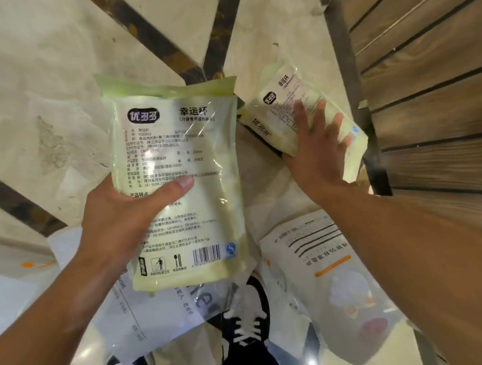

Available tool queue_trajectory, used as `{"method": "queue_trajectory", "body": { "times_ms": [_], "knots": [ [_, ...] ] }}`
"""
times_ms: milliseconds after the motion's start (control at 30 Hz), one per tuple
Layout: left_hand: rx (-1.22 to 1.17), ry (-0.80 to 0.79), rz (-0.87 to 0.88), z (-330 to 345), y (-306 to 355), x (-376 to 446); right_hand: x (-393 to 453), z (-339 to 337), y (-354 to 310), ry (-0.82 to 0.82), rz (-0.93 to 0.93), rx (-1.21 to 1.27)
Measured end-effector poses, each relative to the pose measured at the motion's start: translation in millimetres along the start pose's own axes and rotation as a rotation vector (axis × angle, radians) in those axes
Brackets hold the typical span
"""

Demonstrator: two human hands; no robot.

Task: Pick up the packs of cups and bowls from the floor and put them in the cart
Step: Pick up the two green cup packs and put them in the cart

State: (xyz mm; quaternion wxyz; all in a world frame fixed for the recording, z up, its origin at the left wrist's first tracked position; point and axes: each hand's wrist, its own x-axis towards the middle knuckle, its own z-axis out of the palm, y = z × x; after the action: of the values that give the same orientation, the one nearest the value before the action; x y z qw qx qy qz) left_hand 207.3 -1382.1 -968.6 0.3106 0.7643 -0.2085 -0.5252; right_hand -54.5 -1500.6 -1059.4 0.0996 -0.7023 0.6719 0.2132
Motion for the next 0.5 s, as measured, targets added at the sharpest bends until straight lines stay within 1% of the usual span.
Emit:
{"method": "queue_trajectory", "body": {
  "times_ms": [67,133,233,300,367,433,500],
  "knots": [
    [-0.001,0.044,-0.023,-4.8,6.4,-11.5,-20.3,-14.1,-0.4,-0.062,0.016,0.085],
    [-0.004,0.058,-0.044,-13.7,18.7,-28.4,-43.7,-36.5,1.2,-0.079,0.015,0.165],
    [-0.007,0.057,-0.033,-29.9,47.0,-61.9,-82.5,-87.8,7.1,-0.033,-0.003,0.333],
    [-0.013,0.055,-0.009,-41.4,71.9,-86.9,-110.8,-129.1,13.1,-0.012,-0.014,0.524],
    [-0.019,0.036,0.025,-53.5,100.5,-113.9,-143.9,-175.3,22.2,0.023,0.013,0.693],
    [-0.016,-0.011,0.064,-67.2,133.0,-144.2,-183.9,-224.6,32.8,0.064,0.044,0.865],
    [-0.007,-0.079,0.107,-81.7,168.2,-175.0,-228.2,-269.7,45.9,0.14,0.05,1.001]
  ]
}}
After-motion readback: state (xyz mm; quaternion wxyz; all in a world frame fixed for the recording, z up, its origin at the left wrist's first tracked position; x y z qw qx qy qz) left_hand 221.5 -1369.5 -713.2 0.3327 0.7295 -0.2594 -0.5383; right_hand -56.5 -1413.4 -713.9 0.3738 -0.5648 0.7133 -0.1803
